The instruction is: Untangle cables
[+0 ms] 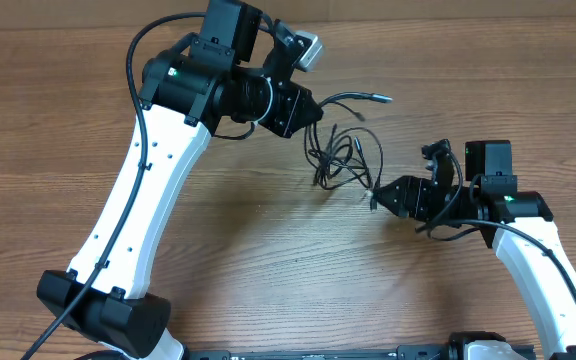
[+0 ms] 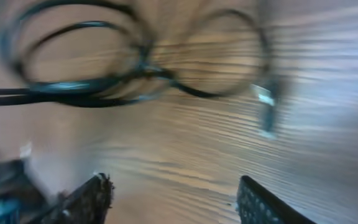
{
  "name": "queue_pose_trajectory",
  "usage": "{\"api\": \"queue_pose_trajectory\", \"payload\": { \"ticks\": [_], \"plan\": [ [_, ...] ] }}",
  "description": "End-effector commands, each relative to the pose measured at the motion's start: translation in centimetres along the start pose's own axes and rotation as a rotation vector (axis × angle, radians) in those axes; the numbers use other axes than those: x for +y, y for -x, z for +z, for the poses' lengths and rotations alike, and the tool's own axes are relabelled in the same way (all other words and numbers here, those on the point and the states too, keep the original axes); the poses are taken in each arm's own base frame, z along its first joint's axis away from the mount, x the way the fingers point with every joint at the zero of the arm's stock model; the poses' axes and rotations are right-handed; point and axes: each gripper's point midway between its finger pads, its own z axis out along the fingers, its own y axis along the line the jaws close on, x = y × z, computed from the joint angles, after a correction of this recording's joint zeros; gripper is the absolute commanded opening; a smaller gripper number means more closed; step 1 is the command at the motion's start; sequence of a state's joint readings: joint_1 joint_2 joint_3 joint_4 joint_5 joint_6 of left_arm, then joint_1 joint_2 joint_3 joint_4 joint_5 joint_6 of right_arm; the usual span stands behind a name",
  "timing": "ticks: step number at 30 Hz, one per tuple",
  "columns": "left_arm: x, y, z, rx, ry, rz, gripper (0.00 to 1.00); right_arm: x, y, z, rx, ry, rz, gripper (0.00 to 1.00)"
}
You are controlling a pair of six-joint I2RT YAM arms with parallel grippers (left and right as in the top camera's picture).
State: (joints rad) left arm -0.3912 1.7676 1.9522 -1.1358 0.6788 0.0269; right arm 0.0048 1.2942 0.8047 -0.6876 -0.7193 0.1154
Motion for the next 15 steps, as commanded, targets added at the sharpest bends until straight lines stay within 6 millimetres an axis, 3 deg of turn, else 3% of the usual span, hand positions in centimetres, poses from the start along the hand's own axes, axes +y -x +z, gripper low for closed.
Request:
{"api": "queue_pose_trajectory", "payload": {
  "ticks": [1,5,10,15],
  "plan": [
    [-4.9,1.1,-1.8,-0.062,-0.216,0.080,0.06,3.5,0.1,-0.5,-0.003,0.185,-0.123,0.64],
    [-6.6,1.4,-2.2,-0.075,-0.315,0.097,0.08,3.7,0.8,-0.6,-0.029,0.191,-0.151,0.64],
    [-6.6,1.2,-2.2,-0.069,-0.318,0.096,0.08,4.5,2.6,-0.8,-0.090,0.221,-0.161,0.64],
    [-8.2,1.3,-2.8,-0.078,-0.413,0.108,0.09,4.7,3.5,-1.0,-0.127,0.224,-0.195,0.65]
  ]
}}
